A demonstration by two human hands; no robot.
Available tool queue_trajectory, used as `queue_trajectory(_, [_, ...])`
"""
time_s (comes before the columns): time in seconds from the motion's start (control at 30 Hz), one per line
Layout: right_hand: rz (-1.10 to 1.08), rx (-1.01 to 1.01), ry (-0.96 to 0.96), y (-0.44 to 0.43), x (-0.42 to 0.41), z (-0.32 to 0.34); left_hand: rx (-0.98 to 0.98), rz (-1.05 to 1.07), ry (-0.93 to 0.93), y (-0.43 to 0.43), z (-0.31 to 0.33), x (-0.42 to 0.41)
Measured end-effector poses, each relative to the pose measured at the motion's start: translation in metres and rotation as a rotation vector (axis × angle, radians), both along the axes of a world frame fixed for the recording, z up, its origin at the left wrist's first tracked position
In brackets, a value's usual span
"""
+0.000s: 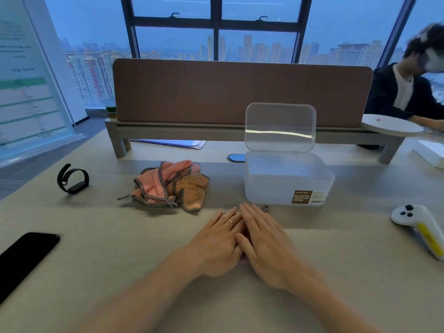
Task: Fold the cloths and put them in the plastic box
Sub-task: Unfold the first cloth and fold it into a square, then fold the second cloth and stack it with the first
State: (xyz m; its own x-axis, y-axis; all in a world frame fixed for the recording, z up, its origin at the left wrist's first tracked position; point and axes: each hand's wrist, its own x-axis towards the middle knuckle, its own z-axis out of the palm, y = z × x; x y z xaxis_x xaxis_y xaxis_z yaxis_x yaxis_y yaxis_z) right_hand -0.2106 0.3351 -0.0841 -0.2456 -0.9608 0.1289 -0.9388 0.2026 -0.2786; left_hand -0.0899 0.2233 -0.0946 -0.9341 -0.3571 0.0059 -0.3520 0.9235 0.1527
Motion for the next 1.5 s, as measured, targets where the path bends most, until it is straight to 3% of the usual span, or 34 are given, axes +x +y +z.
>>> queue_trajectory(0.07, [-0.029,0.073,-0.086,-0.003,-0.003,-0.009,0.057,-0.022,0.026,-0.009,0.004,0.004])
queue_trajectory(0.17, [-0.043,0.121,-0.017,-0.004,-0.011,-0.012,0.201,0.128,0.291,-0.048,0.017,0.025])
queue_trajectory(0.23, [-0.043,0.135,0.01,-0.005,-0.013,-0.013,0.025,0.292,0.443,-0.079,0.028,0.043])
queue_trajectory(0.3, [-0.043,0.127,0.013,-0.005,-0.012,-0.014,-0.139,0.393,0.425,-0.1,0.034,0.06])
queue_trajectory(0.43, [-0.058,0.143,0.025,-0.006,-0.013,-0.014,-0.172,0.451,0.245,-0.117,0.035,0.074])
queue_trajectory(0.57, [-0.076,0.149,0.012,-0.007,-0.013,-0.01,-0.123,0.464,0.489,-0.125,0.036,0.08])
queue_trajectory(0.63, [-0.084,0.15,0.013,-0.007,-0.012,-0.009,-0.12,0.618,0.61,-0.136,0.039,0.087])
queue_trajectory(0.73, [-0.097,0.145,0.044,-0.006,-0.013,-0.011,-0.067,0.772,0.44,-0.155,0.038,0.103])
queue_trajectory(0.83, [-0.109,0.133,0.102,-0.005,-0.013,-0.012,-0.048,0.689,0.32,-0.156,0.037,0.109])
queue_trajectory(1.07, [-0.11,-0.011,0.066,-0.006,-0.007,0.012,-0.084,0.611,0.67,-0.156,0.087,0.104])
queue_trajectory(1.23, [0.001,-0.248,-0.141,-0.024,0.021,0.054,0.062,0.498,0.832,-0.128,0.147,0.09])
queue_trajectory(1.37, [0.125,-0.462,-0.408,-0.036,0.055,0.1,0.173,0.306,0.782,-0.086,0.172,0.084])
queue_trajectory(1.5, [0.214,-0.614,-0.541,-0.043,0.072,0.141,0.251,0.143,0.734,-0.05,0.179,0.076])
